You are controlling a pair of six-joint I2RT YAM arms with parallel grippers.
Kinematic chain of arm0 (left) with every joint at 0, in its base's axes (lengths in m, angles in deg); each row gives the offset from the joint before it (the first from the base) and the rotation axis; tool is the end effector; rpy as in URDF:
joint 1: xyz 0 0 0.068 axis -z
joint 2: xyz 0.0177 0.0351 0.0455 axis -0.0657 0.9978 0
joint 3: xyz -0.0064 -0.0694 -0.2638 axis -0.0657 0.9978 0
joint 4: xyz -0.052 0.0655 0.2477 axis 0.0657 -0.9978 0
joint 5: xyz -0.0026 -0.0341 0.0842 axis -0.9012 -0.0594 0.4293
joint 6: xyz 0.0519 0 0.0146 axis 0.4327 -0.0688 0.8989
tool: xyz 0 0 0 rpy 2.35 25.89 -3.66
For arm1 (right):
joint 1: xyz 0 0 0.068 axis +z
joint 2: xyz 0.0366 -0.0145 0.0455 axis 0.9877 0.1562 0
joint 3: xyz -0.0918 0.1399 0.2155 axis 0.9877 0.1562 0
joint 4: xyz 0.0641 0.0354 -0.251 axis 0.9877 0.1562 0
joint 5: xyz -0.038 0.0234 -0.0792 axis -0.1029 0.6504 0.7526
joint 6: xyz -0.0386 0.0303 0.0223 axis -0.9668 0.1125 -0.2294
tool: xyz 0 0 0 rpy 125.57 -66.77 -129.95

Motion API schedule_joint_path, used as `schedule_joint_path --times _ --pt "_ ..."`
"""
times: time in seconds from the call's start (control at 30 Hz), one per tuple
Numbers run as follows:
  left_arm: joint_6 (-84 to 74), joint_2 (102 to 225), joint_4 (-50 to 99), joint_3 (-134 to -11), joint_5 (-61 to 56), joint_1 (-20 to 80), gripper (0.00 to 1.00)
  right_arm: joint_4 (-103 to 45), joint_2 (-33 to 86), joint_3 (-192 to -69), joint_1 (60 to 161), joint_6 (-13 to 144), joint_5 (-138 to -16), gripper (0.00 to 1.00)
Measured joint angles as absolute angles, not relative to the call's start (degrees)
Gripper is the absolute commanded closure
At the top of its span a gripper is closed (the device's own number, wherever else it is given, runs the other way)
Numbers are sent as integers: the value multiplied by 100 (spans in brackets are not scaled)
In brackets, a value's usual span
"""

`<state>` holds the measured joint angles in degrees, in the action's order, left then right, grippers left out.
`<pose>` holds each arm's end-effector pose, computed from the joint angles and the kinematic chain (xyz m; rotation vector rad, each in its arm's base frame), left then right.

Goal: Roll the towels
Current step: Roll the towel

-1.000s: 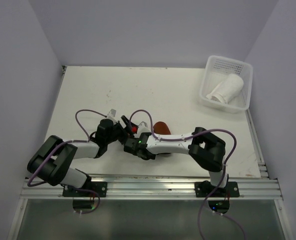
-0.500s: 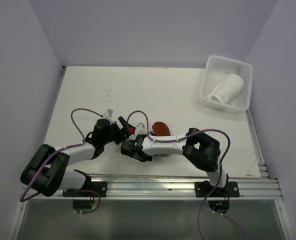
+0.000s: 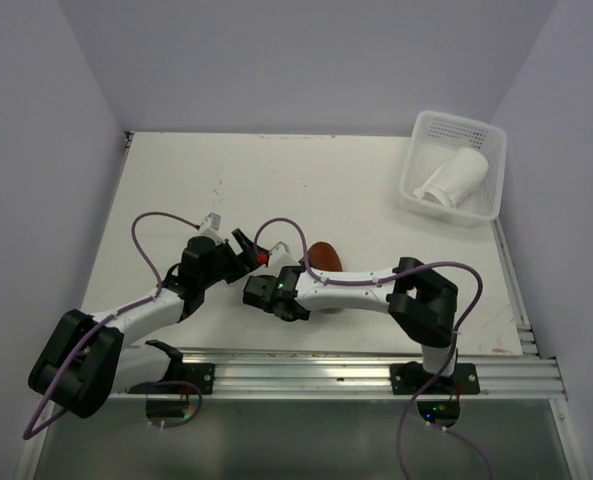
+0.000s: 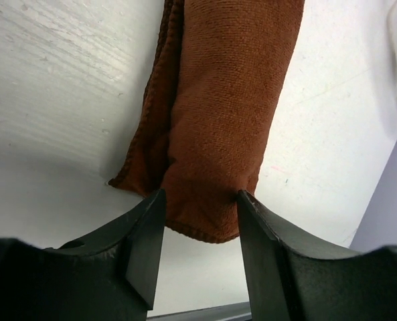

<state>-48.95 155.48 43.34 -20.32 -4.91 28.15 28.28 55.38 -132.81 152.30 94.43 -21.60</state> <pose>0.2029 -0.0991 0.1661 -0.4757 2.1571 -1.0199 0.1376 0.3238 0.1847 -0.7251 2.2779 -0.6268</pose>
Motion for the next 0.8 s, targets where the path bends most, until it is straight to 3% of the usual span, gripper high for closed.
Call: schedule_joint_path --times 0.33,0.53,0.7,0.8 --pt "-4838 15554 4327 -2034 -465 2815 7 1883 4043 -12195 14268 9262 -3015 43" --pt "-4816 15638 4292 -2146 -469 2815 7 924 3217 -11084 13295 9045 -3765 54" --pt "-4781 15640 4247 -2347 -465 2815 7 45 3066 -10529 13309 8975 -4484 71" --pt "-4768 15640 4231 -2421 -465 2815 7 -272 2966 -10387 13315 8962 -4781 71"
